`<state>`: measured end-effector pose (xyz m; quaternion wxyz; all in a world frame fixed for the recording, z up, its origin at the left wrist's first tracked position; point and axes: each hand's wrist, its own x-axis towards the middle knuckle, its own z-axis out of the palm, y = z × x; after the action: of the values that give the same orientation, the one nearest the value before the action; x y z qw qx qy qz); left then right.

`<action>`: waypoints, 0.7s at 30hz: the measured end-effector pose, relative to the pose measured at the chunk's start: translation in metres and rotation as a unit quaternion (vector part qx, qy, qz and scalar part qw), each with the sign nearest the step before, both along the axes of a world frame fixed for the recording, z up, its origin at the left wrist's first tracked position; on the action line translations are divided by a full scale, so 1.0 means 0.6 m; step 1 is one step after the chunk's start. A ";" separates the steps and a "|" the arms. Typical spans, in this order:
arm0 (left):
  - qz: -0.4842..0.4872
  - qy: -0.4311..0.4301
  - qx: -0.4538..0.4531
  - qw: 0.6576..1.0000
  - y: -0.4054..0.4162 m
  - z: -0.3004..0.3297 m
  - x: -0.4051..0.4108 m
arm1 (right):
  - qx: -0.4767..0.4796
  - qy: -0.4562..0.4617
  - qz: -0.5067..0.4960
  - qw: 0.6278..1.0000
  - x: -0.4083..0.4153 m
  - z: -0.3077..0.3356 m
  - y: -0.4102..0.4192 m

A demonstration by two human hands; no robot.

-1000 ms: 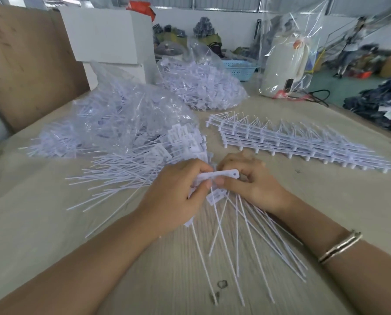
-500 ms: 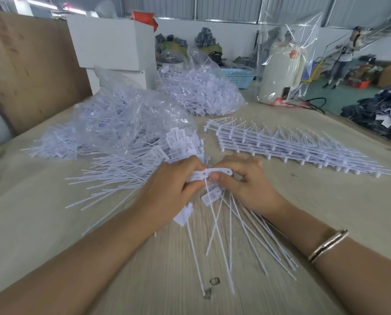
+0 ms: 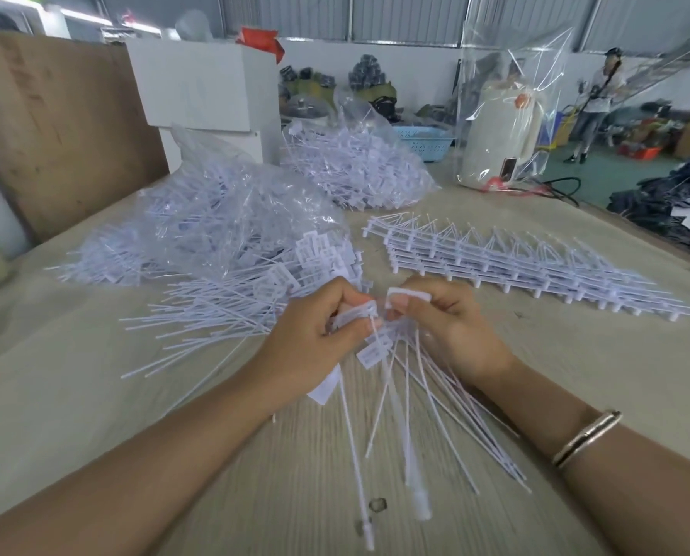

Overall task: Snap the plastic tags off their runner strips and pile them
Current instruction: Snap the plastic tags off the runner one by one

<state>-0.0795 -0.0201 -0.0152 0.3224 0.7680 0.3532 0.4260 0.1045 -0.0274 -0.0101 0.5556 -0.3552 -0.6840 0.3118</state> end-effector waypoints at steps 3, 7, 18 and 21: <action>0.004 -0.016 -0.020 1.000 0.001 0.005 -0.015 | -0.121 0.131 0.009 0.984 0.024 -0.002 0.000; 0.046 0.089 0.125 0.987 0.006 0.010 -0.022 | -0.022 -0.250 -0.070 0.965 0.027 -0.006 0.016; 0.020 0.165 0.221 0.961 0.002 0.002 -0.002 | 0.066 -0.336 -0.170 0.924 -0.010 -0.002 0.004; 0.026 0.136 0.226 0.964 -0.002 0.004 0.004 | 0.044 -0.352 -0.141 0.924 -0.009 -0.006 0.006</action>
<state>-0.0770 -0.0212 -0.0131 0.0778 0.8623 0.3081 0.3943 0.0991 -0.0237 -0.0135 0.3324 -0.5100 -0.7915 0.0549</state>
